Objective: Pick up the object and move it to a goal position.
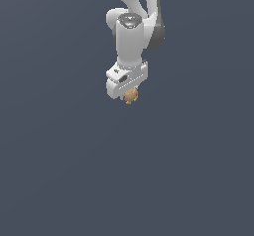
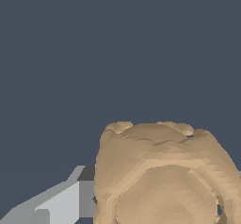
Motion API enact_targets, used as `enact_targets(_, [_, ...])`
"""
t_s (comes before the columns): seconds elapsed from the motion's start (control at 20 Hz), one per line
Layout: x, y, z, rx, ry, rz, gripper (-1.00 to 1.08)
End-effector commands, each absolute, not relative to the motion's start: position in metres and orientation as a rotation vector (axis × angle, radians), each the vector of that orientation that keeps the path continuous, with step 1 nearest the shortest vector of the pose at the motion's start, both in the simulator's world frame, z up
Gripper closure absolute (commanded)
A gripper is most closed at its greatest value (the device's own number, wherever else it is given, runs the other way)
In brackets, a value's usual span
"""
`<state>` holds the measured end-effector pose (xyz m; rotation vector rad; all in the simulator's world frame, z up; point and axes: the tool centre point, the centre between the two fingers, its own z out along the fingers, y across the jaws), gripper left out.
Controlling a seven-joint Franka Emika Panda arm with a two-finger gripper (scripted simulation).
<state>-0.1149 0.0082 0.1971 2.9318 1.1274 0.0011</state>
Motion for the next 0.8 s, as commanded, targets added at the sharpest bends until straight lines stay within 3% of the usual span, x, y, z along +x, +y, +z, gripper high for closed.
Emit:
enact_targets(0.0, [-0.119,0.011,0.223,2.932,1.128,0.001,1.08])
enact_targets(0.75, [-0.136,0.024,0.370,2.933,1.129,0.001,1.08])
